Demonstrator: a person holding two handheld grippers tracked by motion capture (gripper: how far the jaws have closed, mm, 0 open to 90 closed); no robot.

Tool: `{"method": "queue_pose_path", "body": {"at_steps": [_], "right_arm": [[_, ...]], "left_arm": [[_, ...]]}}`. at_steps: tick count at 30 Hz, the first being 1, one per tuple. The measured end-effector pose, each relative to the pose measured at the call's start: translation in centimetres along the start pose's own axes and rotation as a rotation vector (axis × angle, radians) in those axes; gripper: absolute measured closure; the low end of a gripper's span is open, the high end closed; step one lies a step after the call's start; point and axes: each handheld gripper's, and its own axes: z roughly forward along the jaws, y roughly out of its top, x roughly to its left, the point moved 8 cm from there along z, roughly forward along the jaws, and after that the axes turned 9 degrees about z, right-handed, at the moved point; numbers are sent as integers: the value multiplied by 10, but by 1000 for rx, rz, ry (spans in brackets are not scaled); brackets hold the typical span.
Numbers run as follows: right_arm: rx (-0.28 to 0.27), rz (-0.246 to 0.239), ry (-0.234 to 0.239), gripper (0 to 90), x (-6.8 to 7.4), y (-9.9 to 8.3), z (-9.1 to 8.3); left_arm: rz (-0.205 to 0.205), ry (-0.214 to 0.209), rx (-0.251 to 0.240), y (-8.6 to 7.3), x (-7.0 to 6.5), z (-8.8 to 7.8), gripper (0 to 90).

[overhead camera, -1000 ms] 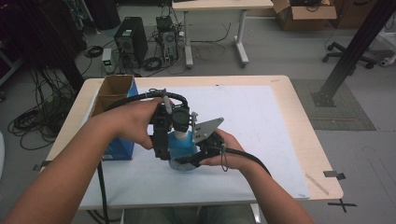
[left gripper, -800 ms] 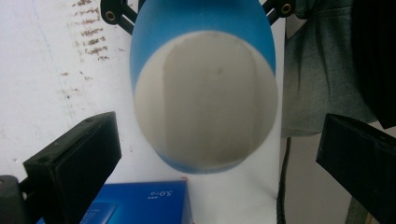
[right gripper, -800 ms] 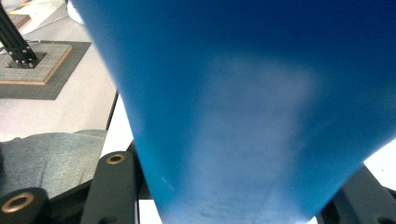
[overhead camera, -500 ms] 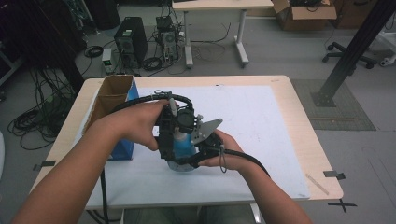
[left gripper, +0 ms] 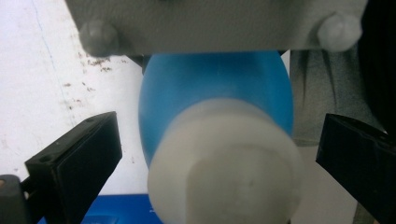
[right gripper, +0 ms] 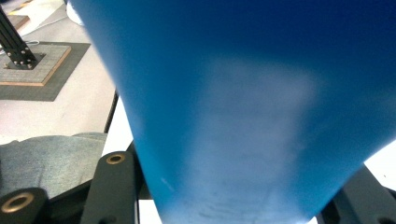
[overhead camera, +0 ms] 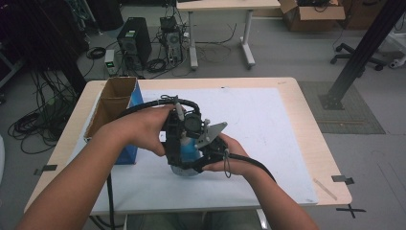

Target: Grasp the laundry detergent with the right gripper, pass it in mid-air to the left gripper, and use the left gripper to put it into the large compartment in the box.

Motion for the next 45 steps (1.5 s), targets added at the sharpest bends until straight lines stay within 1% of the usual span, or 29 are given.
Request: {"method": "queue_pose_path", "body": {"at_steps": [4, 9, 12, 18, 22, 27, 29, 33, 35, 39, 42, 44, 45], "right_arm": [[-2, 3, -3, 453, 0, 1, 0], [-4, 7, -5, 453, 0, 1, 0], [-5, 6, -9, 453, 0, 1, -1], [-3, 2, -12, 453, 0, 1, -1], [-5, 1, -15, 452, -1, 1, -2], [-7, 1, -18, 452, -1, 0, -2], [-7, 1, -17, 452, -1, 0, -2], [-5, -1, -18, 452, -1, -1, -2], [-9, 8, -12, 452, 0, 0, -2], [-14, 4, -11, 452, 0, 0, -2], [-12, 8, -8, 452, 1, 0, -2], [-11, 8, -9, 452, 1, 0, -2], [-13, 15, -2, 452, 2, 1, -2]], "left_arm": [[-1, -6, -4, 2, 0, 0, 10], [-2, 7, -1, 3, 1, 1, 13], [-1, 2, -5, 4, 1, 1, 49], [-5, 10, 2, 4, 2, 2, 52], [-6, -3, 3, 5, 2, 2, 107], [-8, 1, 4, 5, 2, 2, 133], [-9, -5, 3, 6, 2, 2, 156], [-10, -9, -4, 6, 2, 3, 168], [-12, -8, -6, 7, 2, 4, 183], [-9, -9, 0, 7, 2, 5, 187], [-5, -9, 2, 7, 2, 6, 214], [-6, -10, 2, 7, 2, 6, 216], [-3, -11, 2, 7, 1, 6, 236]]}}
